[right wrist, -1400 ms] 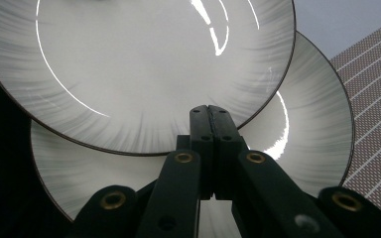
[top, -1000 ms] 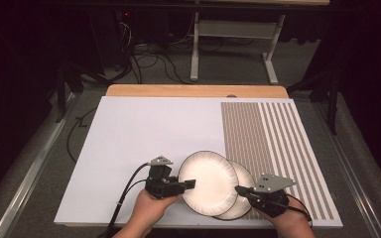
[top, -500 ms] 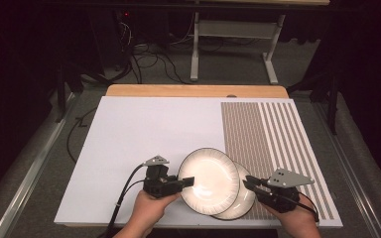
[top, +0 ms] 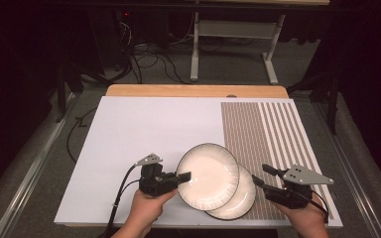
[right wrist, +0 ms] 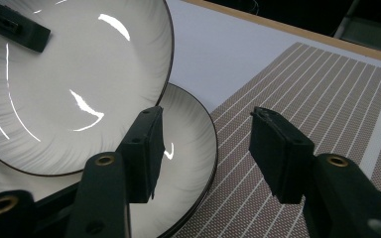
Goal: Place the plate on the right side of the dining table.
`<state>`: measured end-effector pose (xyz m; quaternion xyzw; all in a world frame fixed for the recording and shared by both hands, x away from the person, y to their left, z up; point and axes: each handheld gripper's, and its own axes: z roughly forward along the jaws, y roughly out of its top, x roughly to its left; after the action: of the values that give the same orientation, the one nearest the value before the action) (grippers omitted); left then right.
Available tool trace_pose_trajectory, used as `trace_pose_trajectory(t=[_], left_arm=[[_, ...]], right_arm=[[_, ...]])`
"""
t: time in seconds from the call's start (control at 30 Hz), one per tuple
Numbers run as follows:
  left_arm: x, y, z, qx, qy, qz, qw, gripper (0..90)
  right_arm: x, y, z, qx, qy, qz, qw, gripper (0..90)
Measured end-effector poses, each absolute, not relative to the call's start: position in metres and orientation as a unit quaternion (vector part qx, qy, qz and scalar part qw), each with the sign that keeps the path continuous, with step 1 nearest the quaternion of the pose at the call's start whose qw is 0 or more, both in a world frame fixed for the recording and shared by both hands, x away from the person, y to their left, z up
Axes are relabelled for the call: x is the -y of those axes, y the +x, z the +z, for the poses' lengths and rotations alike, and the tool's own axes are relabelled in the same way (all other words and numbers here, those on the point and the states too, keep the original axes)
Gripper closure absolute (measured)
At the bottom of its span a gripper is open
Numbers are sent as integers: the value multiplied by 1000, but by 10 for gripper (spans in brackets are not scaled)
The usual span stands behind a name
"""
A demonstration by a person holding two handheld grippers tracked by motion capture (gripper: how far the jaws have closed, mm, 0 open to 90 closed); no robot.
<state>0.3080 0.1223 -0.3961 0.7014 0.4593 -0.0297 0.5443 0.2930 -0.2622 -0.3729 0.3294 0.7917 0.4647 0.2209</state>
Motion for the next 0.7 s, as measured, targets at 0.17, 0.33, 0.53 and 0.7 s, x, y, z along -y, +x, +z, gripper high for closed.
trace_pose_trajectory(t=[0.17,0.33,0.53,0.7], left_arm=[[-125,307,-393,-447,701,-21,555,779],[-129,308,-391,-438,699,-10,566,788],[-132,308,-390,-429,700,9,571,791],[-135,306,-385,-418,701,43,576,793]], right_arm=[[266,293,-372,-787,332,467,228,418],[271,290,-368,-778,336,473,241,337],[275,293,-369,-766,357,477,240,73],[279,293,-369,-760,358,485,245,4]])
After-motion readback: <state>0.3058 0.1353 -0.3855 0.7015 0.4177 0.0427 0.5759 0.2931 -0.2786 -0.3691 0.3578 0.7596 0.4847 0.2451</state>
